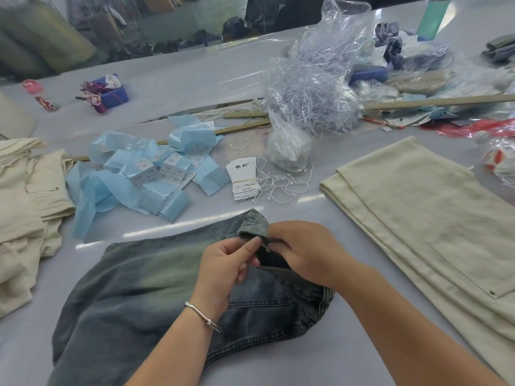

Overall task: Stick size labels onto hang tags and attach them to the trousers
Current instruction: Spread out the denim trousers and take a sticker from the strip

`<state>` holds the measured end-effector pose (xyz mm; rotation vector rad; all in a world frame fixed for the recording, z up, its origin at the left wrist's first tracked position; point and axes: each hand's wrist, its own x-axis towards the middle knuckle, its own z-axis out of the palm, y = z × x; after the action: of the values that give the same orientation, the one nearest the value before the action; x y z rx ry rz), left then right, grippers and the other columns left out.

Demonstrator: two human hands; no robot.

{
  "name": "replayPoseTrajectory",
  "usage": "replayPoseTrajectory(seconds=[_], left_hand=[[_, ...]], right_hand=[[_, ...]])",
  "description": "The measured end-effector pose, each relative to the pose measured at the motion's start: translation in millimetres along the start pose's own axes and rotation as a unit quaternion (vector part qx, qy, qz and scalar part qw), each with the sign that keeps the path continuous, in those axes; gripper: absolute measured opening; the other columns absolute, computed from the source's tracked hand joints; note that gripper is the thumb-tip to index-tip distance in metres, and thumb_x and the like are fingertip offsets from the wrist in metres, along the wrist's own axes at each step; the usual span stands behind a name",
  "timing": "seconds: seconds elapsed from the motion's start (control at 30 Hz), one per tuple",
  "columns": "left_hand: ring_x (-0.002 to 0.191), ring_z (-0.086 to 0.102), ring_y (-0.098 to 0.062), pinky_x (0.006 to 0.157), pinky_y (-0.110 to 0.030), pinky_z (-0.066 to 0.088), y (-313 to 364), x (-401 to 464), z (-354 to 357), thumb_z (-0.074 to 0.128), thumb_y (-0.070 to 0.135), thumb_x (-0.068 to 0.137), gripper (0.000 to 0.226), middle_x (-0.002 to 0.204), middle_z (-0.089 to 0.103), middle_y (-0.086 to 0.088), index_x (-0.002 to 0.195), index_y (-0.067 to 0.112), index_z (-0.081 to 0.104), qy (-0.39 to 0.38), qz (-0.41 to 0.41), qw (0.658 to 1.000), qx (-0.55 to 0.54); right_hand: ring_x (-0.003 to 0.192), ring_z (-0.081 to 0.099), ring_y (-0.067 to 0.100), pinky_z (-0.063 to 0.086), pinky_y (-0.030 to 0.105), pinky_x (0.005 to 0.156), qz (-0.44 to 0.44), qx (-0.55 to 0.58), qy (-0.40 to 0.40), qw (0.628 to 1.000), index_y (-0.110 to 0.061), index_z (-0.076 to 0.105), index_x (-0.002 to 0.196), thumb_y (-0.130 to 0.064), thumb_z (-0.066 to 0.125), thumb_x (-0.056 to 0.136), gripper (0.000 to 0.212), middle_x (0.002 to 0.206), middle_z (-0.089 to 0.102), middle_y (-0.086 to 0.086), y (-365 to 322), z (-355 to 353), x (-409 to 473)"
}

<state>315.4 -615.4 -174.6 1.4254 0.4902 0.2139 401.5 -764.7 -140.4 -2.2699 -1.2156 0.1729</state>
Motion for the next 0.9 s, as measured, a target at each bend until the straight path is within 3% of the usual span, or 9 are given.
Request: replayPoseTrajectory(seconds=[0.13,0.2,0.33,0.43,0.5,0.6,0.67,0.77,0.9], left_hand=[[0.035,0.030,-0.007,0.035,-0.012,0.024,-4,-1,-5,0.078,0.035,0.062,0.023,0.049,0.054,-0.005,0.064,0.012,0.071,-0.004,-0.010,1.000,-0.022],[0.036,0.030,-0.007,0.036,-0.012,0.025,-7,-1,-7,0.077,0.030,0.063,0.017,0.048,0.052,-0.003,0.061,0.014,0.070,-0.014,-0.016,0.999,-0.042],[0.039,0.033,-0.006,0.037,-0.012,0.027,-12,-3,-11,0.081,0.016,0.069,0.012,0.048,0.051,-0.001,0.062,0.015,0.071,-0.040,-0.009,0.997,-0.065],[0.039,0.033,-0.007,0.038,-0.012,0.027,-13,-3,-12,0.074,0.018,0.072,0.008,0.049,0.052,-0.002,0.066,0.013,0.072,-0.047,-0.005,0.997,-0.062],[0.039,0.033,-0.008,0.038,-0.012,0.027,-14,-3,-13,0.078,0.019,0.071,0.010,0.049,0.053,-0.002,0.067,0.012,0.073,-0.041,-0.009,0.998,-0.056],[0.039,0.035,-0.006,0.038,-0.011,0.028,-17,-3,-18,0.080,0.028,0.069,0.018,0.050,0.053,-0.001,0.068,0.012,0.073,-0.036,-0.015,0.998,-0.042],[0.040,0.038,-0.005,0.039,-0.011,0.029,-17,-4,-24,0.076,0.031,0.072,0.017,0.050,0.053,0.002,0.068,0.014,0.072,-0.033,-0.008,0.999,-0.009],[0.042,0.039,-0.005,0.044,-0.014,0.033,-16,2,-43,0.074,0.029,0.079,0.017,0.050,0.050,0.004,0.068,0.016,0.072,-0.014,0.008,1.000,0.021],[0.042,0.037,-0.007,0.043,-0.013,0.033,-9,24,-94,0.067,0.017,0.088,0.020,0.052,0.053,0.001,0.069,0.015,0.074,0.064,0.012,0.998,0.004]], right_hand=[[0.067,0.042,0.015,0.037,0.034,0.064,0.065,0.102,0.013,0.993,-0.034,0.038,0.066,-0.023,0.056,0.094,0.035,0.060,0.046,-0.011,1,1,-1],[0.068,0.046,0.020,0.040,0.038,0.067,0.095,0.148,0.037,0.984,-0.028,0.042,0.069,-0.020,0.056,0.094,0.030,0.062,0.047,-0.009,3,3,1],[0.065,0.043,0.015,0.036,0.033,0.065,0.162,0.279,0.093,0.942,-0.010,0.049,0.074,-0.012,0.054,0.096,0.023,0.065,0.049,-0.001,11,11,9],[0.065,0.042,0.013,0.034,0.031,0.066,0.202,0.344,0.096,0.912,-0.012,0.051,0.072,-0.009,0.053,0.097,0.025,0.067,0.050,0.001,14,22,14],[0.061,0.038,0.011,0.032,0.030,0.063,0.218,0.335,0.093,0.912,-0.011,0.050,0.072,-0.011,0.054,0.097,0.025,0.064,0.047,-0.001,15,27,17],[0.063,0.042,0.014,0.036,0.033,0.064,0.211,0.255,0.078,0.940,-0.009,0.051,0.076,-0.014,0.057,0.093,0.019,0.066,0.051,-0.001,15,30,20],[0.065,0.049,0.015,0.043,0.033,0.067,0.197,0.222,0.086,0.951,-0.018,0.055,0.077,-0.014,0.060,0.089,0.013,0.068,0.056,-0.007,11,29,24],[0.065,0.056,0.012,0.048,0.029,0.065,0.176,0.207,0.093,0.958,-0.026,0.059,0.079,-0.020,0.062,0.088,0.011,0.070,0.061,-0.009,-3,30,37],[0.069,0.053,0.012,0.046,0.031,0.066,0.147,0.114,0.062,0.981,-0.019,0.059,0.081,-0.028,0.058,0.092,0.014,0.074,0.060,-0.007,-17,44,69]])
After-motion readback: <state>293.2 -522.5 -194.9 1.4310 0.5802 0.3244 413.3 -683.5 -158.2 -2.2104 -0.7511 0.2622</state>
